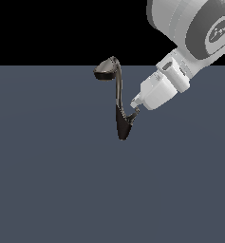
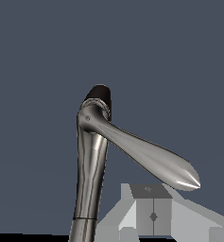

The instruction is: Turn on the faucet by rotating a designated handle.

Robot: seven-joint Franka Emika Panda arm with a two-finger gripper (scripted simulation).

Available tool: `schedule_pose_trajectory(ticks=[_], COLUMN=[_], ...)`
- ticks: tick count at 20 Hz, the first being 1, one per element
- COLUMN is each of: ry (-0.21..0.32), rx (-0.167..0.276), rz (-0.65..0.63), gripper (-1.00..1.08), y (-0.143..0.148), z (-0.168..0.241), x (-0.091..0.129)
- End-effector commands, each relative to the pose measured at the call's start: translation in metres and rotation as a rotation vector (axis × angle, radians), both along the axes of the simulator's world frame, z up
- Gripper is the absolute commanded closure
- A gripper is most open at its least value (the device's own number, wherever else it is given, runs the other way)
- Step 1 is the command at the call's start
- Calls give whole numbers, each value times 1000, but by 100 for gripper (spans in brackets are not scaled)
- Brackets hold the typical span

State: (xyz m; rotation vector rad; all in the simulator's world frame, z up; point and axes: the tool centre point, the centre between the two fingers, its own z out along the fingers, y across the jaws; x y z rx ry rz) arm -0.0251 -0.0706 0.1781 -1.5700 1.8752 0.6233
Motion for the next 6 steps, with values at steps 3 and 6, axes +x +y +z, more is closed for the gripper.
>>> schedule_pose_trajectory(ticks=[3,6], ry=[26,30], rx=[2,2], rz=[-13,-14], gripper=[108,108], y=[-21,-29], z=[-29,-38], x=[-21,-29])
